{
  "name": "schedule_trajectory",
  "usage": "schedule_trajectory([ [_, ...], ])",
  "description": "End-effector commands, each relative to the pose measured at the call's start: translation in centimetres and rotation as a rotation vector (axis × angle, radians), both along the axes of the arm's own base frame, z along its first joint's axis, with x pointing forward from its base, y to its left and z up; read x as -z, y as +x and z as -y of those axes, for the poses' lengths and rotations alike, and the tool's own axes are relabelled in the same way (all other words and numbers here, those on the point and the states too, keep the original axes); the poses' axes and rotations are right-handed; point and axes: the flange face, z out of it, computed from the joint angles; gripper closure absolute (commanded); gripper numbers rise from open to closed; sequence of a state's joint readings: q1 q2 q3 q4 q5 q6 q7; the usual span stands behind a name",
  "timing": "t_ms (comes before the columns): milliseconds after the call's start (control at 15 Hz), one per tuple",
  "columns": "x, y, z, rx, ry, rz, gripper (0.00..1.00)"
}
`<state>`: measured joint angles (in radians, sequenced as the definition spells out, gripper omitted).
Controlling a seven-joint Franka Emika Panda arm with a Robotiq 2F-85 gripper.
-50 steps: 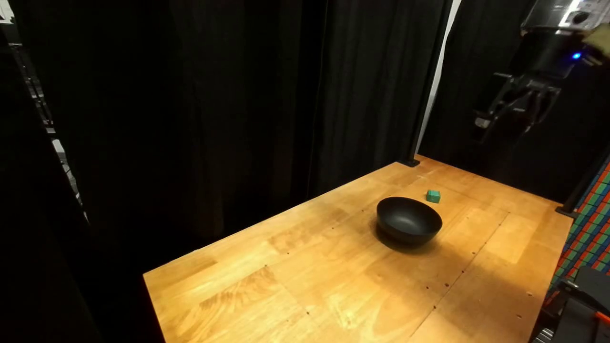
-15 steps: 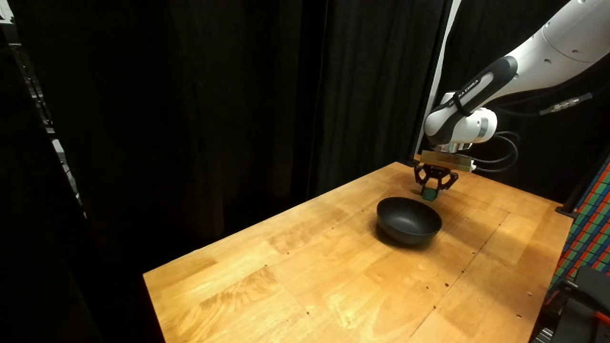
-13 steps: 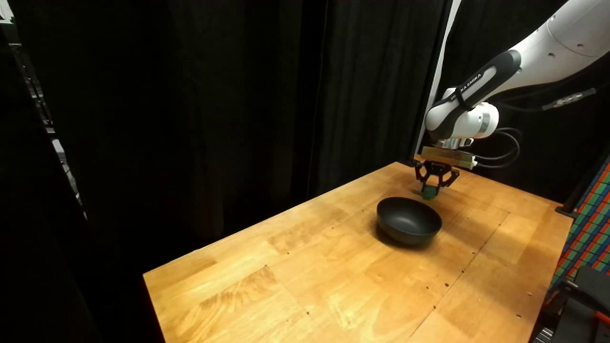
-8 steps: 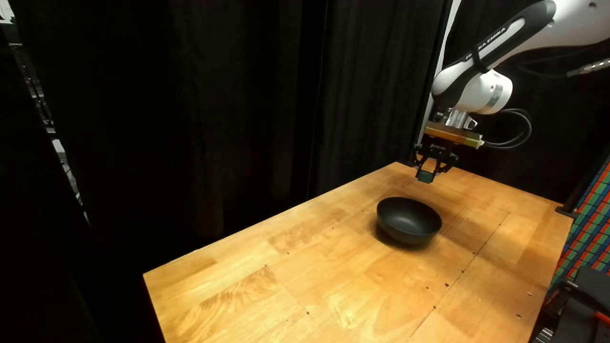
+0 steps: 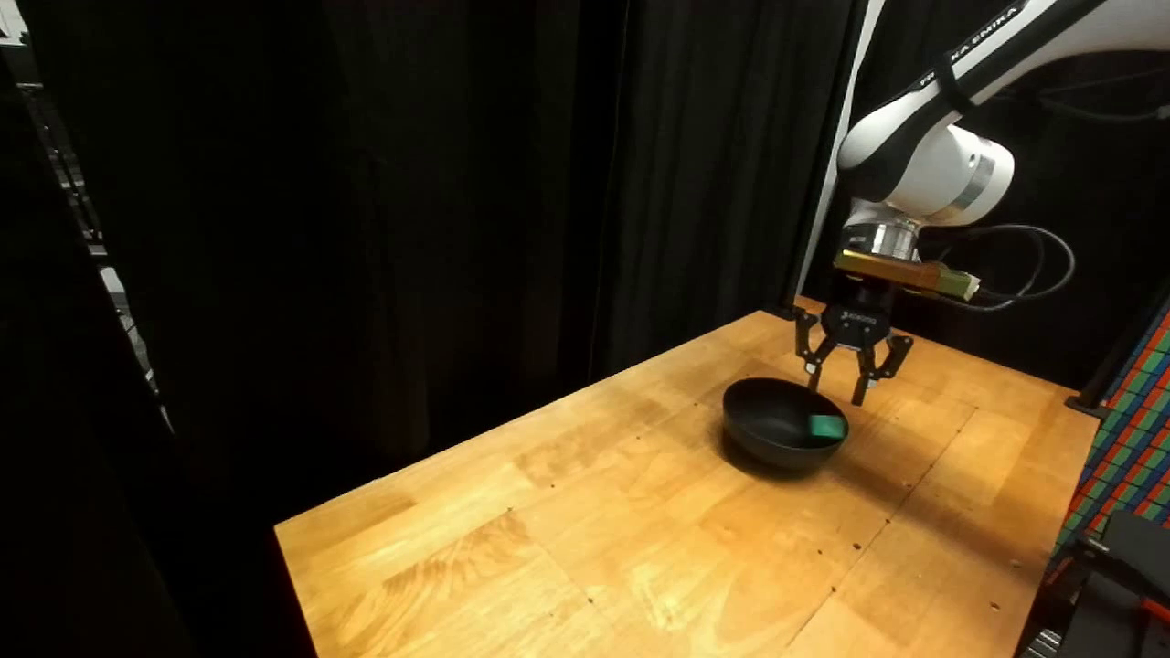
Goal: Put the green block into the bowl.
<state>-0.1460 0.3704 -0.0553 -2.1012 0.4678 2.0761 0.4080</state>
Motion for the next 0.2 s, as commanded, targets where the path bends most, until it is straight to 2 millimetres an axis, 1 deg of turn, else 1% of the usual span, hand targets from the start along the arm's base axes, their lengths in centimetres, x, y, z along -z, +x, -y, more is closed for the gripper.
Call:
schedule_trajectory([
  [0,-1.48,-2.23,-0.72,-0.006,0.087,0.030,0.12],
  [67,-1.81,-2.56,-0.75,-0.011,0.100,0.047,0.02],
  [133,-2.39,-2.93,-0.61,-0.002,0.114,0.067,0.00],
])
